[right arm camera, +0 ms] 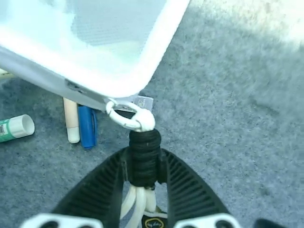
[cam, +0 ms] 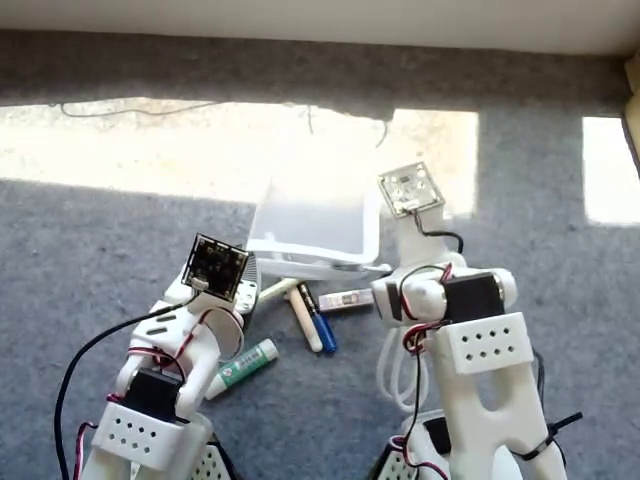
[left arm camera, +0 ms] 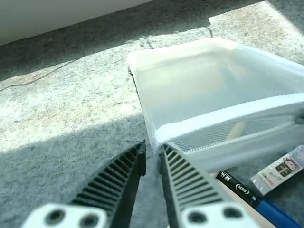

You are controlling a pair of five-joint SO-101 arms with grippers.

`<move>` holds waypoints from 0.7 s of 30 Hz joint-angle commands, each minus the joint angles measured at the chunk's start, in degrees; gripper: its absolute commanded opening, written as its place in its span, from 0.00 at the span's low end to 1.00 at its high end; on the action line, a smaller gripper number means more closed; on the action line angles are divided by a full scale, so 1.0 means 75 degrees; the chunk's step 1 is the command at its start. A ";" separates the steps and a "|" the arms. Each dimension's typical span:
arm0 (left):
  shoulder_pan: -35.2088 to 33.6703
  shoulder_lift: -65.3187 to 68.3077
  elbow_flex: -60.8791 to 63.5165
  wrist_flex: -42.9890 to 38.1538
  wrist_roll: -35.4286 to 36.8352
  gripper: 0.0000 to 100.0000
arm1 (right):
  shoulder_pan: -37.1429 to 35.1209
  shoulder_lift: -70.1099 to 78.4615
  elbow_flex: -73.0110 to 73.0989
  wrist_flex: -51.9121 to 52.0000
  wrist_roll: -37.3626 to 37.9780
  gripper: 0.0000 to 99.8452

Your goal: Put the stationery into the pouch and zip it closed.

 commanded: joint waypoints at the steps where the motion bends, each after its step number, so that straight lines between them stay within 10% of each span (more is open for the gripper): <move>1: -0.0229 -0.0111 -0.0428 0.0023 -0.0023 0.06 | 0.0334 -0.0451 -0.0510 0.0041 0.0059 0.00; 13: -0.0193 -0.0111 -0.0416 0.0023 -0.0023 0.07 | 0.0463 -0.1717 -0.0440 0.0041 0.0070 0.00; 21: -0.0252 -0.0053 -0.0381 0.0023 0.0821 0.26 | -0.0428 -0.1741 -0.0486 0.0545 0.0082 0.00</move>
